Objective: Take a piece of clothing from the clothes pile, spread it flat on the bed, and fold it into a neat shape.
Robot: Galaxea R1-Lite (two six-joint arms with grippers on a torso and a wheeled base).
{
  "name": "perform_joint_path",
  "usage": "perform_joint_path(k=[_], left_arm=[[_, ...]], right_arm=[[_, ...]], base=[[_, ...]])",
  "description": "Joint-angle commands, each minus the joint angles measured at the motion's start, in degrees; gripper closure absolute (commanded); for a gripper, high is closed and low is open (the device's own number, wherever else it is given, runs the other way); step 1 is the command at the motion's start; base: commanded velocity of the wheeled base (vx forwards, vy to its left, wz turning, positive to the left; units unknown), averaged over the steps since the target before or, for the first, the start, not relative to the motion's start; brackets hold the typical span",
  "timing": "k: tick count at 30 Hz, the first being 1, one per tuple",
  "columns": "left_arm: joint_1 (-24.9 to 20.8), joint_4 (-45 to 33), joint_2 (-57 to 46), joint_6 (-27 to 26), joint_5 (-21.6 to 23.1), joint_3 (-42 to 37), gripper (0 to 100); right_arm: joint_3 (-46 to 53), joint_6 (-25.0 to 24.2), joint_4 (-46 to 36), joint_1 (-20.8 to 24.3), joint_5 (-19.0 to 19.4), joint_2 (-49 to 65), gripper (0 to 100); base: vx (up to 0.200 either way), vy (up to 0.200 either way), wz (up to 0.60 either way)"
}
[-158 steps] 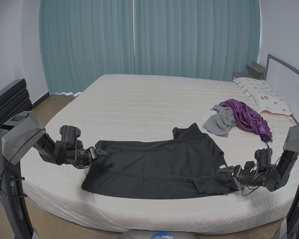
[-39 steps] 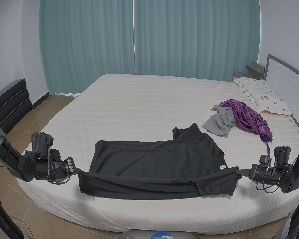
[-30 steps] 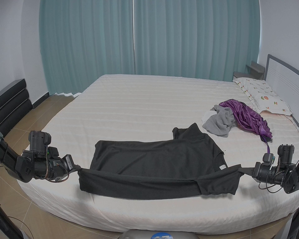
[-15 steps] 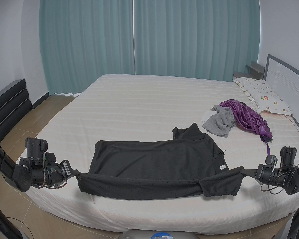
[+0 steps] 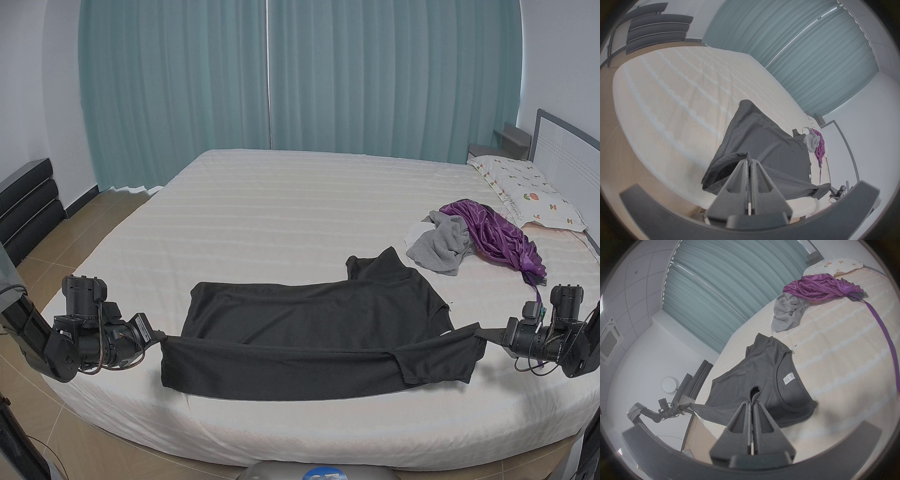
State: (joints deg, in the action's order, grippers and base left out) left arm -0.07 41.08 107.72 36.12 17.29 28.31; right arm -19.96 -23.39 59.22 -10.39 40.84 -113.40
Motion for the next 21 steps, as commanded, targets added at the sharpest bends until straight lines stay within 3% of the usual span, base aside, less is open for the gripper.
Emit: perform_joint_path(k=[1, 14, 21], left_arm=[[0.07, 2.16, 5.14, 1.32, -0.24, 1.93, 100], [0.07, 2.6, 10.15, 1.32, -0.24, 4.92, 100], [-0.01, 2.6, 14.1, 1.32, -0.32, 7.64, 100]], right_arm=[[-4.48, -0.07, -0.77, 2.04, -0.58, -4.82, 100], [-17.31, -0.07, -13.17, 3.27, -1.99, -6.75, 100], [-20.83, -0.07, -15.63, 3.44, -2.08, -9.39, 100]], base=[[0.0, 0.0, 0.0], [0.0, 0.0, 0.0], [0.0, 0.0, 0.0]])
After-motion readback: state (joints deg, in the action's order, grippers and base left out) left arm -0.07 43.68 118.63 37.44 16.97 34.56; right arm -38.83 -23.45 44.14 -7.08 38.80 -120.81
